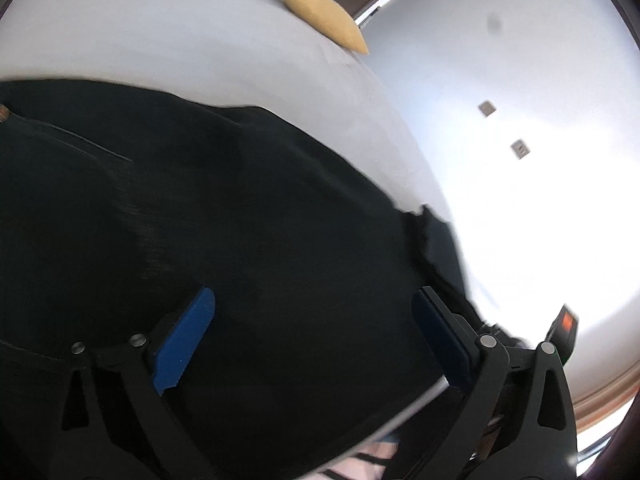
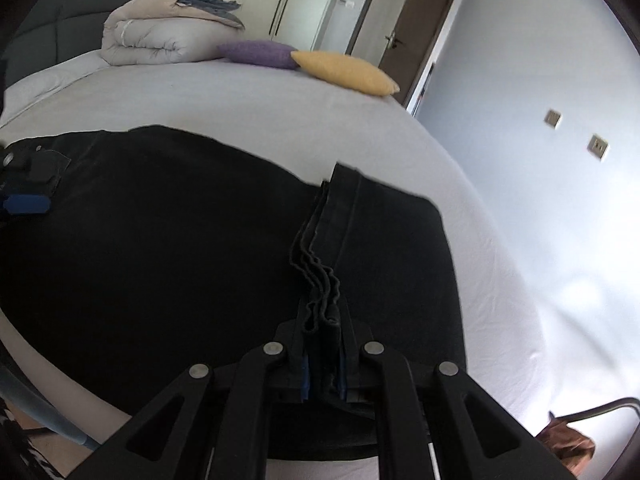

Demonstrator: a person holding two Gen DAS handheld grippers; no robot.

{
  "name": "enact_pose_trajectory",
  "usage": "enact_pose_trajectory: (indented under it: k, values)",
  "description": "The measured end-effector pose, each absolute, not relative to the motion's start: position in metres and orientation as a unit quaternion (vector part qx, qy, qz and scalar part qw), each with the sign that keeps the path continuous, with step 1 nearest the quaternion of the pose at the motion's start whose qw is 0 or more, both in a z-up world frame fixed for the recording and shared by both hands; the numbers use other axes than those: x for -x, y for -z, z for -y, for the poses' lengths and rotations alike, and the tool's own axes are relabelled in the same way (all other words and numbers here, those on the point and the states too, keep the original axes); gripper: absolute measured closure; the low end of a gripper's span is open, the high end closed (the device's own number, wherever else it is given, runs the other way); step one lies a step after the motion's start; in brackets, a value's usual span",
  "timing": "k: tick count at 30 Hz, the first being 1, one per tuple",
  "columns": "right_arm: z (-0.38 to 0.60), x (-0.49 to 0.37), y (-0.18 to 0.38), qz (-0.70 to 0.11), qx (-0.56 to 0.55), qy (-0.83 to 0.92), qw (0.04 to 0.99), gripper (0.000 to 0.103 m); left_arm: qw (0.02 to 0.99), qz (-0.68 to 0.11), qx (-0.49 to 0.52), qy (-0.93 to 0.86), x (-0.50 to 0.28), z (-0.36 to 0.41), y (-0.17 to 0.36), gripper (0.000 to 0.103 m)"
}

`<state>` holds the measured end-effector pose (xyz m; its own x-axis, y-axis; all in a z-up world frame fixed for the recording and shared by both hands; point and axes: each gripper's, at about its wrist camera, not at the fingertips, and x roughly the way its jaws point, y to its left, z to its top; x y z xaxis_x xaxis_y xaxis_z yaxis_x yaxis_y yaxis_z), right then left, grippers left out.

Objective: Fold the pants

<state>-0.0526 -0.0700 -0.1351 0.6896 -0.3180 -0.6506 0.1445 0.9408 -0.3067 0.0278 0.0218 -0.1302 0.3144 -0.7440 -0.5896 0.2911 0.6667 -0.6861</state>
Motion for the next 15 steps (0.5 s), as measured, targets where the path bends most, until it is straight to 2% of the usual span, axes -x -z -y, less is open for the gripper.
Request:
enact_pose_trajectory:
  k: [6, 10, 13, 14, 15]
  values:
    - [0.04, 0.057, 0.11, -0.335, 0.174, 0.119, 0.918, 0.092, 0.682, -0.539, 0.309, 0.387, -0.057, 0.027, 0.128, 0.003]
    - [0.019, 0.057, 0.102, -0.323, 0.194, 0.101, 0.921, 0.092, 0.65, -0.573, 0.301, 0.398, -0.068, 0.058, 0.131, 0.003]
    - [0.012, 0.064, 0.1, -0.323, 0.197, 0.09, 0.921, 0.092, 0.653, -0.565, 0.294, 0.41, -0.072, 0.066, 0.122, 0.003]
    - [0.012, 0.068, 0.101, -0.323, 0.197, 0.087, 0.921, 0.092, 0.653, -0.563, 0.294, 0.412, -0.073, 0.065, 0.121, 0.005]
    - [0.013, 0.071, 0.102, -0.324, 0.197, 0.084, 0.922, 0.092, 0.653, -0.563, 0.294, 0.412, -0.075, 0.064, 0.12, 0.013]
